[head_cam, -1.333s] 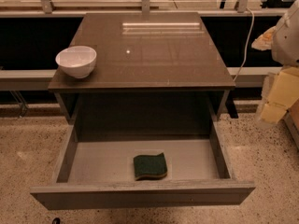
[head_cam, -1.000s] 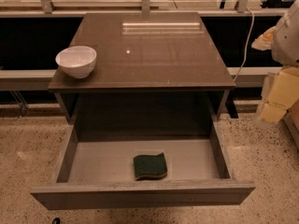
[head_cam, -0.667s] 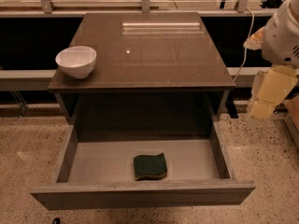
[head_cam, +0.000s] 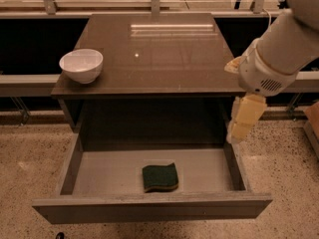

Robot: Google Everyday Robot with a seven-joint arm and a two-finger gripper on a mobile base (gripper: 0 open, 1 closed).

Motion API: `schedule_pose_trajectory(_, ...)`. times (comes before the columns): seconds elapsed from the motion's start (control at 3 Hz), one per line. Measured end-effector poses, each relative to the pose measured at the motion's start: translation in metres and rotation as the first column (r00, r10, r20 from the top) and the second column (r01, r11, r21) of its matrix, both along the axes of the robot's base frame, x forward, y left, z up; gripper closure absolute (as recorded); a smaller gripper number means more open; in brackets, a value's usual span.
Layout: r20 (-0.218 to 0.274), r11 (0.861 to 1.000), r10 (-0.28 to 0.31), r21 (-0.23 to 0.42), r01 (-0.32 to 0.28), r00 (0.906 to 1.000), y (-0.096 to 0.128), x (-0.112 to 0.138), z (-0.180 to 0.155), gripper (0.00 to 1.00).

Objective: Pick sponge from top drawer and place on counter

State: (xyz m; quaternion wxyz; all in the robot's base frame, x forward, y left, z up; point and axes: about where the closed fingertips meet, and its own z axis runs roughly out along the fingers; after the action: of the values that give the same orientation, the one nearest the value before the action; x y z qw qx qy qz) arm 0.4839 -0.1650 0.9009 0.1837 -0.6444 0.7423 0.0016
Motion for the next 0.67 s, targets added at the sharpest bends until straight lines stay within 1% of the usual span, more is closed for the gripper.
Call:
schedule_pose_trajectory(0.33,0.021,0.998,0.02,0.06,-0.021,0.9996,-0.002,-0.004,-0.056,0.0)
schedule_pose_trajectory(0.67,0.088,0.996,0.004,0.085,-0.011,0.9961,-0.005,0.007,-0.064,0.0)
